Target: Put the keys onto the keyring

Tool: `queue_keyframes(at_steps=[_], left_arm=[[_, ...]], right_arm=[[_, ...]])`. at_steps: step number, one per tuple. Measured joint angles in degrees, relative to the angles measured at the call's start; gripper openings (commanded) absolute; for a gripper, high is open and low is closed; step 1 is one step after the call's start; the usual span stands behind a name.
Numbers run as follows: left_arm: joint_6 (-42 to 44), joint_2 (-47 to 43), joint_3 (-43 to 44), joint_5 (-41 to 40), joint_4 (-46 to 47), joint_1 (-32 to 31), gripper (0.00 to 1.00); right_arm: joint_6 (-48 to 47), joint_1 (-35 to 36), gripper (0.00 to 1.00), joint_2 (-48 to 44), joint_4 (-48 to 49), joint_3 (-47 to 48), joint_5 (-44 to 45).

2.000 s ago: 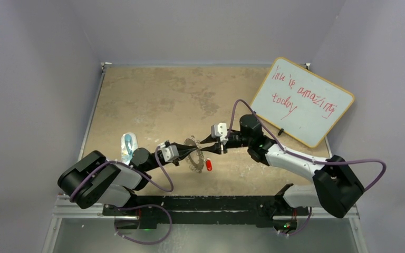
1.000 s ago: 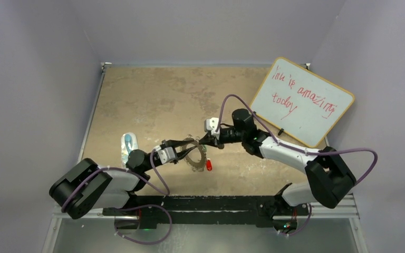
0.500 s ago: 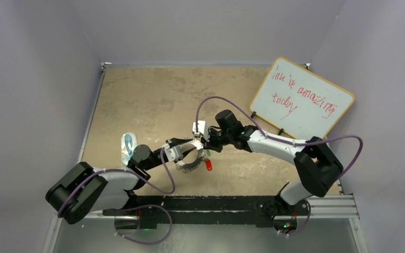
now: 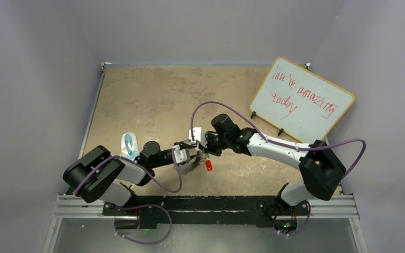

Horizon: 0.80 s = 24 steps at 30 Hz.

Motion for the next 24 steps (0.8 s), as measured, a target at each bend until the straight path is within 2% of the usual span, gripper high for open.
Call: queue_keyframes(at_steps=[4,12,24], left_arm=[[0.4,1.6,1.5,1.1,0.2,-0.5,0.22],[0.9,3.0,2.6,2.4,1.1,-1.0,0.11],[3.3,3.4,4.5,2.2,-3.2,-2.3,0.11]], right_arm=[[-0.5,0.1,0.0,-0.7,0.0,0.0,-0.3],[-0.7,0.1,0.0,-0.7,0.0,0.0,-0.3],[-0.9,0.2,0.0,-0.7,-0.8,0.0,0.0]])
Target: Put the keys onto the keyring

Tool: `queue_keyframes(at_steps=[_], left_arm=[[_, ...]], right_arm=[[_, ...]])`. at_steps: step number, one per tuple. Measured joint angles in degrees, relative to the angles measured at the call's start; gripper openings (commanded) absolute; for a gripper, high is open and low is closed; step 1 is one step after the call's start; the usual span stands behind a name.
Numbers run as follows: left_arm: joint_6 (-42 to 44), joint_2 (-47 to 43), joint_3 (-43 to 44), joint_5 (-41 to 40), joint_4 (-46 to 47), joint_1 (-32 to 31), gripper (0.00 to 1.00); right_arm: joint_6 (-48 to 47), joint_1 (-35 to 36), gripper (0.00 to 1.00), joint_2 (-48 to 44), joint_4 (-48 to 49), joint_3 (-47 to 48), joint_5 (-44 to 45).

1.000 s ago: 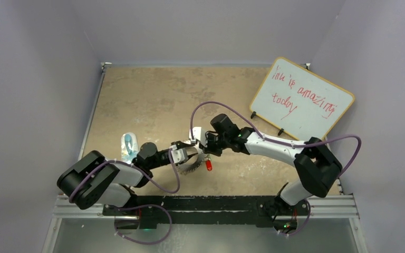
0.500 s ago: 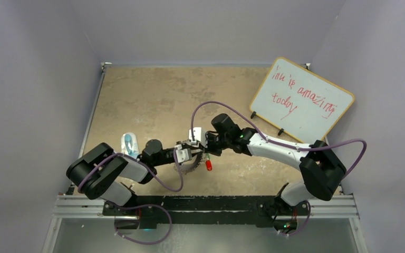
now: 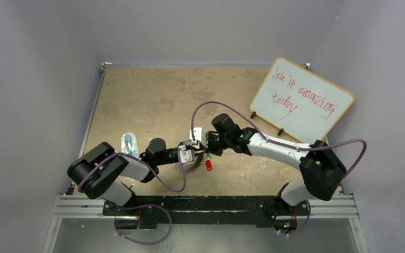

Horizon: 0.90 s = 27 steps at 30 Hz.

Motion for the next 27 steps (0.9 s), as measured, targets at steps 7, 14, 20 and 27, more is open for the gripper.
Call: queue_keyframes(at_steps=[7,14,20,27], left_arm=[[1.1,0.0,0.5,-1.0,-1.6,-0.5,0.09],[3.1,-0.1,1.4,-3.2,-4.7,-1.3,0.06],[4.1,-1.1,1.5,-3.8,-5.9,-1.6,0.0],[4.0,-1.6,1.4,-4.3,-6.0,-1.6,0.0]], right_arm=[[-0.2,-0.1,0.0,0.0,-0.1,0.0,0.2],[-0.4,0.0,0.0,0.0,-0.1,0.0,0.2],[-0.5,0.0,0.0,0.0,0.0,0.0,-0.3],[-0.5,-0.1,0.09,0.0,0.4,0.0,-0.2]])
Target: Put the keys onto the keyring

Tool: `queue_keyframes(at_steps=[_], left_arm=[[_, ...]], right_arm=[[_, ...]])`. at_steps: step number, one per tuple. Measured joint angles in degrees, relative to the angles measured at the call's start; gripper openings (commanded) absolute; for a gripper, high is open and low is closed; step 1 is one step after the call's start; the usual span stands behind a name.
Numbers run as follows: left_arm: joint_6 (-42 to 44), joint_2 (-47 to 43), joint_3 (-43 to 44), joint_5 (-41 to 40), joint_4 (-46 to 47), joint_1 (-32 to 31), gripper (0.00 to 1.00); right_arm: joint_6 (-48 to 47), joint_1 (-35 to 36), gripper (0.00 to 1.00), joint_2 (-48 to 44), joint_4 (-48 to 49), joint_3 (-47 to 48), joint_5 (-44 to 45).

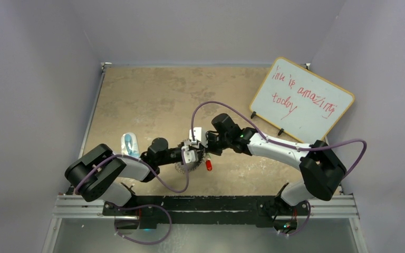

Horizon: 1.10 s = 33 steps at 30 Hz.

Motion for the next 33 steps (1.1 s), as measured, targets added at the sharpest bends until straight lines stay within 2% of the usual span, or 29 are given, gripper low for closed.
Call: queue_keyframes(at_steps=[7,11,15,18,21,29,33], left_arm=[[-2.0,-1.4,-2.0,-0.7,2.1,0.0,0.0],[-3.6,-2.3,-3.9,-1.4,4.7,-0.1,0.0],[-5.3,-3.4,-5.6,-2.1,7.7,-0.1,0.0],[-6.7,-4.3,-6.7,-2.3,10.3,-0.1,0.0],[-8.3,-5.3,-7.8,-2.3,13.6,-0.1,0.0],[-10.8,-9.5,-9.9,-1.7,20.0,-0.1,0.0],[-11.0,-11.1,-10.0,-1.5,20.4,-0.2,0.0]], right_arm=[[1.9,0.1,0.43,-0.4,2.0,-0.2,0.4],[3.9,-1.6,0.56,-4.9,6.6,-2.9,-0.5],[6.2,-6.4,0.56,-12.1,14.3,-7.4,-4.5],[7.3,-9.0,0.53,-15.4,19.9,-10.8,-7.6],[7.5,-9.2,0.49,-16.0,23.1,-12.9,-11.0],[7.6,-9.2,0.47,-15.5,30.0,-16.6,-20.8],[7.2,-9.2,0.41,-15.0,32.7,-16.6,-23.9]])
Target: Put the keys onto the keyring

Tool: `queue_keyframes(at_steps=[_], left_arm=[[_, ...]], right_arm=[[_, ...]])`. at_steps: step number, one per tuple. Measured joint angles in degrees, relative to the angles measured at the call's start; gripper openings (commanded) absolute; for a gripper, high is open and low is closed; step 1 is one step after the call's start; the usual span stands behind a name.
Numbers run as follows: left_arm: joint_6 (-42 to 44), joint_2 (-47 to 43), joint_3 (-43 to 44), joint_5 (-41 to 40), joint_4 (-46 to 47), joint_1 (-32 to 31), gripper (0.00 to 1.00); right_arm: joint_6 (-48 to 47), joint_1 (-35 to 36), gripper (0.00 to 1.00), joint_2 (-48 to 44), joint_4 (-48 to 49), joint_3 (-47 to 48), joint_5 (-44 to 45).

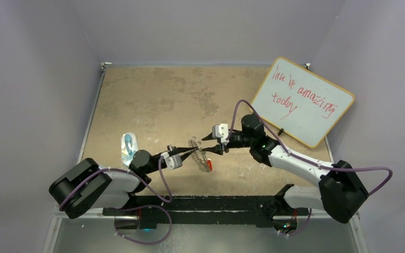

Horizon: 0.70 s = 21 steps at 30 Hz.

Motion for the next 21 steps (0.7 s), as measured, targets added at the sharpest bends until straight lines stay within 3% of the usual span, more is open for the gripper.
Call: queue_keyframes(at_steps=[7,14,21], left_arm=[[0.0,-0.1,0.0,0.3,0.0,-0.1,0.0],[0.0,-0.2,0.0,0.7,0.1,-0.1,0.0],[0.0,-0.3,0.0,0.7,0.3,-0.1,0.0]], right_arm=[[-0.2,0.0,0.26,2.9,2.5,0.0,-2.4],[-0.7,0.0,0.19,5.8,2.6,0.0,-2.9],[-1.1,0.0,0.0,6.3,2.5,0.4,-3.2]])
